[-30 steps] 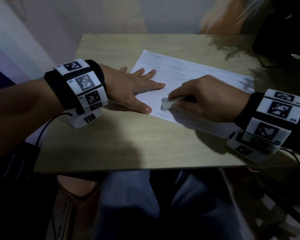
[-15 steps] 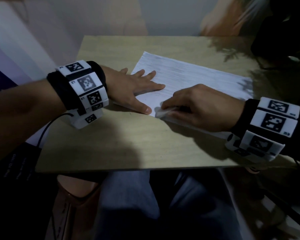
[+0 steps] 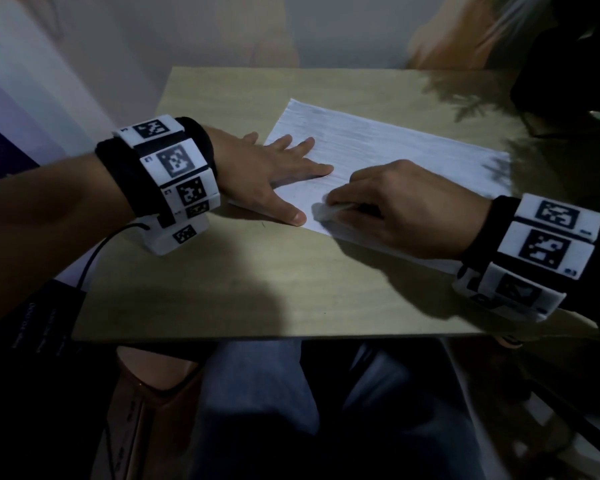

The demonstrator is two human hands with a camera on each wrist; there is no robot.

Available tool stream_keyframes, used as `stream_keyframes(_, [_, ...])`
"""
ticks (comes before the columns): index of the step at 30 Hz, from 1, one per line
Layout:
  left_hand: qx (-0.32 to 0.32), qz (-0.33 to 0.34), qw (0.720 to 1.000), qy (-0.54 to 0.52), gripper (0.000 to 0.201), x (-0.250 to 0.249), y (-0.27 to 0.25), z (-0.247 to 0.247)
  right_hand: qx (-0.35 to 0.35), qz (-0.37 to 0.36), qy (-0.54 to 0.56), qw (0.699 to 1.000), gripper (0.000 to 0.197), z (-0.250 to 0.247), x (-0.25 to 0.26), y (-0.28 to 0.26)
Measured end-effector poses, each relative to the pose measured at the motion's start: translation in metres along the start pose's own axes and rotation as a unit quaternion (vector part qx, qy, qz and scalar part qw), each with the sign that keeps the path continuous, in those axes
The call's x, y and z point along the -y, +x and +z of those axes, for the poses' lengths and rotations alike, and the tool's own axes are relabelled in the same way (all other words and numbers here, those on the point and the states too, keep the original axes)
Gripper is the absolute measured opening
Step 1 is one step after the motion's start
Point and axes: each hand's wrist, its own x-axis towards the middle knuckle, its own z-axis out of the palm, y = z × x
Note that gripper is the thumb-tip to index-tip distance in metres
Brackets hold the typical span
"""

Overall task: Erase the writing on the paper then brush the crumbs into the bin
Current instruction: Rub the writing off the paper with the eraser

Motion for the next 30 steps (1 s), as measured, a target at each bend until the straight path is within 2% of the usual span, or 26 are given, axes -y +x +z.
stream_keyframes(2, [0.001,-0.002,1.000,0.001,0.101,0.000,0.000,0.000,0.017,-0.031,0.034,0.999,0.048,0.001,0.003,-0.003])
stream_keyframes(3, [0.002,-0.003,1.000,0.003,0.101,0.000,0.001,0.000,0.017,-0.025,0.056,0.998,0.045,-0.001,0.002,-0.004])
stream_keyframes(5, [0.003,-0.003,1.000,0.005,0.101,0.000,0.001,0.000,0.000,0.023,0.042,0.999,0.042,-0.003,-0.006,-0.002])
stream_keyframes(7, [0.002,-0.003,1.000,0.004,0.101,0.000,0.001,0.000,-0.021,0.055,-0.021,0.998,0.043,-0.003,-0.014,0.001])
stream_keyframes(9, [0.000,-0.003,1.000,0.003,0.101,0.001,0.001,0.000,-0.010,0.035,-0.037,0.999,0.043,-0.002,-0.011,0.000])
stream_keyframes(12, [0.001,-0.004,1.000,0.002,0.102,0.000,0.001,0.000,0.026,-0.016,0.045,0.999,0.047,-0.003,-0.001,-0.007])
stream_keyframes(14, [0.002,-0.005,1.000,0.005,0.101,0.000,0.001,0.000,0.012,0.018,0.065,0.998,0.051,-0.006,-0.006,-0.006])
stream_keyframes(16, [0.001,-0.005,1.000,0.006,0.099,-0.001,0.000,0.000,-0.009,0.046,0.003,0.999,0.053,-0.006,-0.014,-0.002])
stream_keyframes(18, [0.001,-0.006,1.000,0.006,0.100,-0.001,-0.001,0.000,-0.007,0.032,-0.035,0.999,0.049,-0.004,-0.014,-0.001])
stream_keyframes(21, [0.005,-0.008,1.000,0.003,0.101,-0.002,-0.001,-0.001,0.018,-0.026,0.033,0.999,0.046,-0.002,-0.006,-0.008])
stream_keyframes(23, [0.008,-0.008,1.000,0.006,0.101,-0.001,-0.001,-0.001,0.009,-0.002,0.070,0.997,0.049,-0.004,-0.007,-0.009])
stream_keyframes(26, [0.008,-0.006,1.000,0.005,0.100,-0.001,-0.002,-0.001,-0.020,0.035,0.003,0.999,0.060,-0.004,-0.013,-0.006])
stream_keyframes(28, [0.008,-0.006,1.000,0.005,0.100,-0.001,-0.002,-0.002,-0.007,0.009,-0.011,1.000,0.054,-0.003,-0.010,-0.007])
stream_keyframes(30, [0.008,-0.006,1.000,0.006,0.100,-0.001,-0.001,-0.001,0.011,-0.027,0.039,0.999,0.047,-0.002,-0.006,-0.011])
